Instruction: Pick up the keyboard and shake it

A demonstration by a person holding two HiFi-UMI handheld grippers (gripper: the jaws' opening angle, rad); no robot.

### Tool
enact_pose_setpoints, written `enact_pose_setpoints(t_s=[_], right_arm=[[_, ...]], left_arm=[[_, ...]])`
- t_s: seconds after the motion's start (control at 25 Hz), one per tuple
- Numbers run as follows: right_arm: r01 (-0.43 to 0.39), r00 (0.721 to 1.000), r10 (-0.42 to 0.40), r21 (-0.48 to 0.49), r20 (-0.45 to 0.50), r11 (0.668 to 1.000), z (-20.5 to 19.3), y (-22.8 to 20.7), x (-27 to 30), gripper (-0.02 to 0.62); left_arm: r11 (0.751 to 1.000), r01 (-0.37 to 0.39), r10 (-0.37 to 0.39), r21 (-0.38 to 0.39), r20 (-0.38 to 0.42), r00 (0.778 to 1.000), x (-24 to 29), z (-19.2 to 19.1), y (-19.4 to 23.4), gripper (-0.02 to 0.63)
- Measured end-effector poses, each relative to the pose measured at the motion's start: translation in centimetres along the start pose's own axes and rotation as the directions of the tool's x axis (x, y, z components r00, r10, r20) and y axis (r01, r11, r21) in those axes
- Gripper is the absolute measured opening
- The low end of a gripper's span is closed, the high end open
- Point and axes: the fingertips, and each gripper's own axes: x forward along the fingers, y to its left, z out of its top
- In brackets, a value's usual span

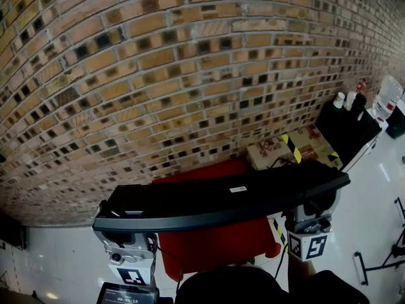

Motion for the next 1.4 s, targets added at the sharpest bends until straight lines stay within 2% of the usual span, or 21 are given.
enact_pose_setpoints(t_s=[0.32, 0.52, 0.6, 0.72, 0.96, 1.08, 1.24, 1.32, 1.4], right_arm=[[0.0, 1.0, 0.0, 0.013, -0.03, 1.0, -1.1, -0.7, 0.1, 0.407], [-0.012, 1.0, 0.012, 0.01, 0.011, 1.0, 0.4, -0.6, 0.7, 0.407], [-0.019, 1.0, 0.019, 0.005, 0.018, 1.0, 0.6, -0.3, 0.7, 0.407], [-0.038, 0.999, 0.038, 0.007, -0.008, 0.999, -0.3, 0.2, 0.9, 0.408], [-0.059, 0.998, 0.06, 0.006, -0.009, 0.998, -0.4, 0.9, 1.2, 0.408], [-0.071, 0.997, 0.071, 0.001, -0.021, 0.997, -1.3, 1.2, 1.5, 0.408], [-0.099, 0.993, 0.099, -0.004, -0.066, 0.995, -3.6, 2.1, 2.7, 0.408], [-0.111, 0.992, 0.11, -0.007, -0.064, 0.994, -3.5, 2.4, 3.4, 0.408], [-0.116, 0.993, 0.115, -0.019, -0.04, 0.993, -2.6, 2.5, 3.7, 0.408]], left_arm=[[1.0, 0.004, -0.005, -0.024, -0.022, 1.0, 1.0, -0.6, -0.8, 0.218], [1.0, 0.006, -0.006, 0.0, -0.002, 1.0, 1.3, 0.6, -0.7, 0.218], [1.0, -0.01, 0.01, 0.01, 0.007, 1.0, 1.2, 1.0, -0.5, 0.217], [1.0, -0.02, 0.019, -0.018, -0.016, 1.0, 1.4, 0.4, -0.3, 0.218], [0.999, -0.054, 0.054, -0.005, -0.023, 0.998, 0.0, 0.2, 0.3, 0.218], [0.997, -0.069, 0.068, -0.029, -0.056, 0.996, -1.1, -1.7, 0.5, 0.218], [0.99, -0.106, 0.092, -0.093, -0.151, 0.984, -2.4, -6.3, 0.7, 0.218], [0.988, -0.121, 0.104, -0.098, -0.157, 0.982, -2.5, -6.6, 1.1, 0.218], [0.988, -0.123, 0.111, -0.089, -0.13, 0.985, -2.1, -5.6, 1.4, 0.217]])
